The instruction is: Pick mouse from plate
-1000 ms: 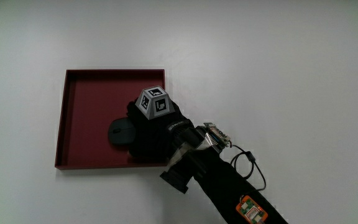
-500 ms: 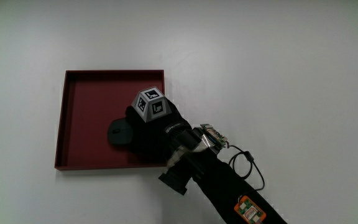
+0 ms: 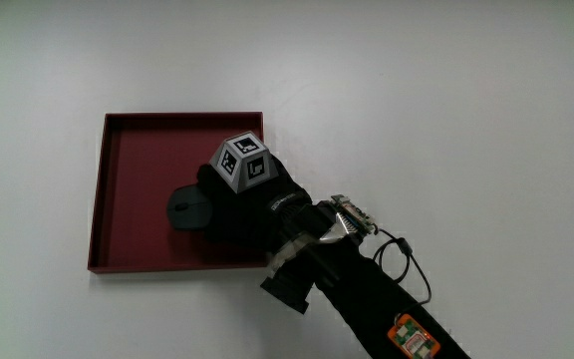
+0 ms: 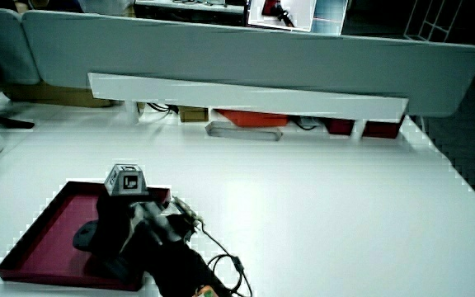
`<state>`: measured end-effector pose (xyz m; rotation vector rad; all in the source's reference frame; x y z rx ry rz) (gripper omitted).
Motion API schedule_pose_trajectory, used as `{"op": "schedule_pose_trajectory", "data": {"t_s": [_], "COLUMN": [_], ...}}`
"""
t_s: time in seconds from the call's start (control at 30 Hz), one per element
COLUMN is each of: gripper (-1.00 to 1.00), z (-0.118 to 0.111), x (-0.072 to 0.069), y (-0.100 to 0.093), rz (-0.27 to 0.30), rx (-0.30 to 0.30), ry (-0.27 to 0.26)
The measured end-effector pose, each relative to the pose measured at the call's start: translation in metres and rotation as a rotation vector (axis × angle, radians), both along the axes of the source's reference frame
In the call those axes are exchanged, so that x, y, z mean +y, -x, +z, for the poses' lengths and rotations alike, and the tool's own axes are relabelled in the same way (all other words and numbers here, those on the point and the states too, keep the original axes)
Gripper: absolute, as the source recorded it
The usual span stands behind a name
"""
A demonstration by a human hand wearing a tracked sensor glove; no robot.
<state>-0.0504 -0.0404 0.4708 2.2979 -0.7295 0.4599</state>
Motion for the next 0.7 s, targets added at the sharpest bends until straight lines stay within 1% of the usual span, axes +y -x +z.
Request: {"op": "schedule_pose_trajectory", "data": {"t_s": [0.03, 0.07, 0.1, 0.13, 0.17, 0.2, 0.23, 0.27, 0.3, 0.33, 0.37, 0.4, 0.43, 0.47, 0.5, 0.53, 0.57, 0.63, 0.7], "gripper": [1.00, 1.00, 1.00, 1.00, 1.00, 1.00, 1.00, 1.00, 1.00, 1.00, 1.00, 1.00, 1.00, 1.00, 1.00, 1.00, 1.00, 1.00, 1.00], "z": [-0.006, -0.007, -0.011, -0.016, -0.019, -0.021, -0.030, -0.032, -0.039, -0.044, -0.049, -0.049, -0.054, -0.060, -0.062, -0.064, -0.068, -0.071, -0.075], "x": [-0.001, -0.001, -0.002, -0.003, -0.005, -0.005, -0.007, -0.008, -0.010, -0.011, -0.013, -0.014, -0.015, -0.016, -0.017, -0.018, -0.019, -0.022, -0.025], "y": [-0.001, -0.002, -0.004, -0.007, -0.009, -0.012, -0.016, -0.019, -0.023, -0.026, -0.029, -0.032, -0.036, -0.040, -0.044, -0.047, -0.051, -0.059, -0.067], "rz": [0.002, 0.000, -0.008, 0.001, -0.002, -0.005, 0.004, 0.013, 0.019, 0.027, 0.027, 0.019, 0.041, 0.040, 0.054, 0.051, 0.054, 0.067, 0.081], "rx": [-0.006, -0.001, -0.007, -0.016, -0.028, -0.026, -0.039, -0.041, -0.058, -0.050, -0.062, -0.064, -0.080, -0.086, -0.068, -0.094, -0.086, -0.099, -0.088], "ry": [0.001, -0.009, -0.010, -0.008, -0.002, -0.008, -0.027, -0.031, -0.033, -0.048, -0.051, -0.035, -0.049, -0.052, -0.080, -0.054, -0.070, -0.074, -0.092]}}
